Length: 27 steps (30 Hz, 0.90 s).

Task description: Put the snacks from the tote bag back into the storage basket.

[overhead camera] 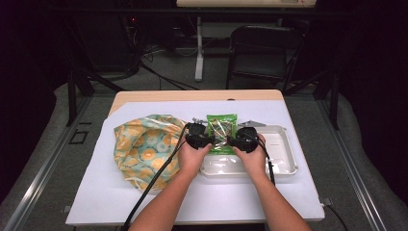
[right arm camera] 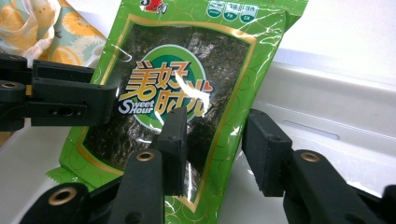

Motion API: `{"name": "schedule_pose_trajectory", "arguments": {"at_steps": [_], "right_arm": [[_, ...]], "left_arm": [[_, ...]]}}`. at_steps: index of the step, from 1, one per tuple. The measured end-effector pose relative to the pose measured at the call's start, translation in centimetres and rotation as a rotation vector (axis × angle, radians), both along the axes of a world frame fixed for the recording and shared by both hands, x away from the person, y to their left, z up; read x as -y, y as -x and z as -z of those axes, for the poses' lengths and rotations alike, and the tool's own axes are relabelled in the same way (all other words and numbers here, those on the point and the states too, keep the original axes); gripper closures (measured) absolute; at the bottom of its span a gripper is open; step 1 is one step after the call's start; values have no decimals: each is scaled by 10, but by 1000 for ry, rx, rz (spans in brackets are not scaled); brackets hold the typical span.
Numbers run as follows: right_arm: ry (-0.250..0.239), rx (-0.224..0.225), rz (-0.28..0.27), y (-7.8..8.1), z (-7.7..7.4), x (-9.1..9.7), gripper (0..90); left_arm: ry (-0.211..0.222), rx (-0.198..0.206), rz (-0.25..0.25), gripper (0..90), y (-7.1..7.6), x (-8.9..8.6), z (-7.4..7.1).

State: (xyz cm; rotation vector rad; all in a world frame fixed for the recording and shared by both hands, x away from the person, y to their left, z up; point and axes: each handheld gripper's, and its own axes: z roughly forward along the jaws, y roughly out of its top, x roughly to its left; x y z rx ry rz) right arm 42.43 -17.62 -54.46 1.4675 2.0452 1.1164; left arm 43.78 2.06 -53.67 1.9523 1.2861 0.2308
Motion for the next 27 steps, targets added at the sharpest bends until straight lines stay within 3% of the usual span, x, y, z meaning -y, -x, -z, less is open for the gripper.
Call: {"name": "schedule_pose_trajectory", "arguments": {"at_steps": [12, 21, 27], "right_arm": [[9, 5, 1, 0, -1, 0, 600], [11, 9, 7, 0, 0, -1, 588], [13, 7, 5, 0, 0, 0, 579]], "left_arm": [[9, 15, 2, 638, 0, -2, -4], [37, 51, 12, 621, 7, -5, -18], [33, 55, 26, 627, 11, -7, -25]]}}
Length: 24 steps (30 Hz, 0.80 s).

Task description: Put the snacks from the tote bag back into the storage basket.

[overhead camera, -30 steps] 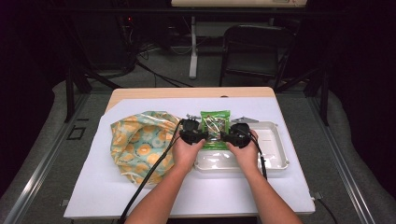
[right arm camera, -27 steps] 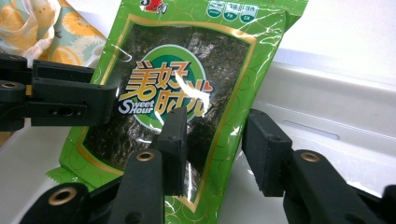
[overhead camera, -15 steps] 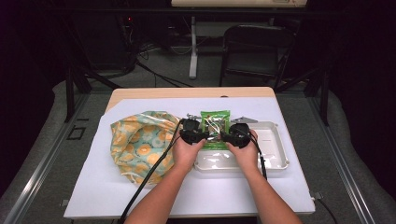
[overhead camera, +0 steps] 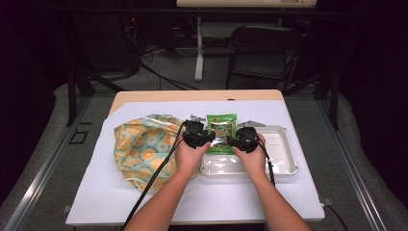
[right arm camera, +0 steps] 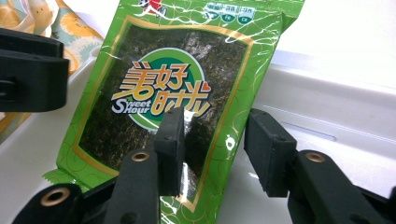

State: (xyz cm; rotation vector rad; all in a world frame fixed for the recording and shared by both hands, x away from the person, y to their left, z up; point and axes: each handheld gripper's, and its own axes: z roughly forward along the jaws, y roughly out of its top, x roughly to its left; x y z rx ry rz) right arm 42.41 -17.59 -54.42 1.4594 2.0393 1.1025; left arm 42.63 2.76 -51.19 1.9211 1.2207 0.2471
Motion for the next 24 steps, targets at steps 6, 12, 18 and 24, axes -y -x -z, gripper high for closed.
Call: {"name": "schedule_pose_trajectory", "arguments": {"at_steps": [6, 12, 18, 24], "right_arm": [[-2, 4, 1, 1, -1, 0, 563], [-9, 2, -5, 1, -1, 0, 548], [-4, 1, -2, 1, -1, -1, 540], [1, 6, -9, 0, 0, -1, 537]], "left_arm": [[-1, 5, 3, 626, 1, -3, -5], [-13, 5, -1, 620, 1, -6, -5], [-10, 18, -3, 614, 3, -7, -7], [-17, 14, 0, 612, 3, -10, -9]]}}
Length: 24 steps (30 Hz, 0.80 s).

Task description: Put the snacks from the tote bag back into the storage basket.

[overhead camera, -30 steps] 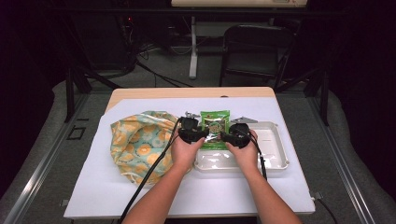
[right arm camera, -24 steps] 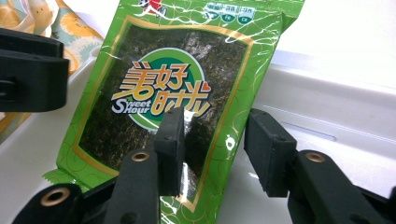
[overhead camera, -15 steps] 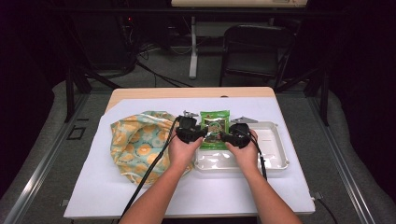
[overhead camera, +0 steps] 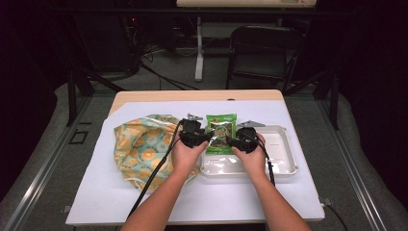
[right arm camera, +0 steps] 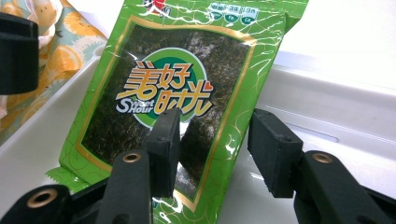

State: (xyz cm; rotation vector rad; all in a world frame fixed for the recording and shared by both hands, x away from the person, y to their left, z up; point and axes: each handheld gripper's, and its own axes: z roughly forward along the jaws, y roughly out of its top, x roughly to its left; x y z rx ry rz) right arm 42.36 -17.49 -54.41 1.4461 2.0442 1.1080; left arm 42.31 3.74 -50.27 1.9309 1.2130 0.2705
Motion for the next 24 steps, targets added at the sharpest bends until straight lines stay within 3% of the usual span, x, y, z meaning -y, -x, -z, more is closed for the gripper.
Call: {"name": "schedule_pose_trajectory", "arguments": {"at_steps": [2, 24], "right_arm": [[1, 0, 0, 0, 0, 0, 537], [-2, 23, 8, 5, -6, 3, 507]], "left_arm": [[15, 1, 2, 611, 1, -1, -1], [10, 49, 38, 595, 16, -15, -22]]}}
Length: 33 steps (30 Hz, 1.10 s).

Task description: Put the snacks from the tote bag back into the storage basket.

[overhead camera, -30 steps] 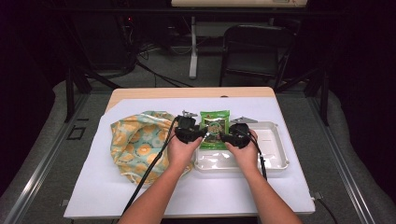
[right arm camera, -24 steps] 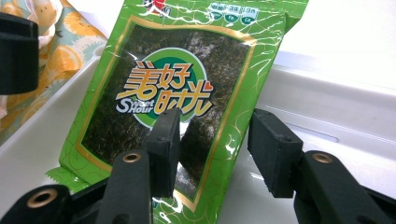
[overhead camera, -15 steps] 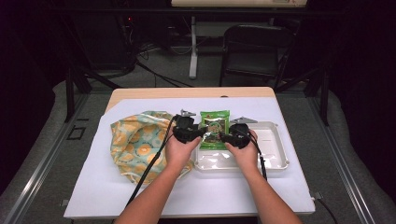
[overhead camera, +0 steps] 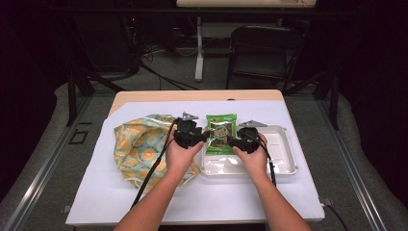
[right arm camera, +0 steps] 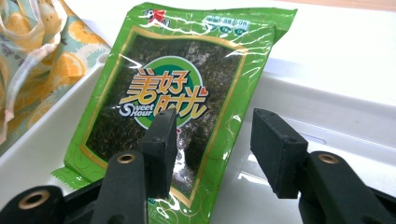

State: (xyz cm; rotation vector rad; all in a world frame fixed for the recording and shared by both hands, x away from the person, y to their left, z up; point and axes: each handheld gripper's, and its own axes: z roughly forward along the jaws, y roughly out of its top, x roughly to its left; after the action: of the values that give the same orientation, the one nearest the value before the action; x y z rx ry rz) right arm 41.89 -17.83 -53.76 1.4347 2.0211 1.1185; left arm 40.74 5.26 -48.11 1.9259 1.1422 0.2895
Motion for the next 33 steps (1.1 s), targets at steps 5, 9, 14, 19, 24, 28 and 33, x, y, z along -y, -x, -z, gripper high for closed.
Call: {"name": "schedule_pose_trajectory", "arguments": {"at_steps": [5, 9, 14, 19, 24, 28, 33], "right_arm": [[6, 15, -3, 4, -6, 2, 499], [18, 31, -5, 11, -11, 2, 490], [34, 44, -19, 22, -17, 4, 480], [40, 61, -44, 33, -27, 5, 482], [35, 84, -85, 44, -35, 1, 482], [38, 99, -128, 54, -39, -5, 482], [-8, 86, -198, 62, -41, -15, 477]], "left_arm": [[-1, 19, 8, 579, 4, -7, -4], [-2, 36, 7, 561, 8, -15, -10], [-12, 72, 24, 541, 14, -28, -17], [-34, 100, 35, 539, 20, -44, -24], [-82, 118, 27, 538, 26, -61, -29], [-85, 141, 13, 539, 31, -78, -30], [-78, 138, 0, 545, 38, -95, -27]]}}
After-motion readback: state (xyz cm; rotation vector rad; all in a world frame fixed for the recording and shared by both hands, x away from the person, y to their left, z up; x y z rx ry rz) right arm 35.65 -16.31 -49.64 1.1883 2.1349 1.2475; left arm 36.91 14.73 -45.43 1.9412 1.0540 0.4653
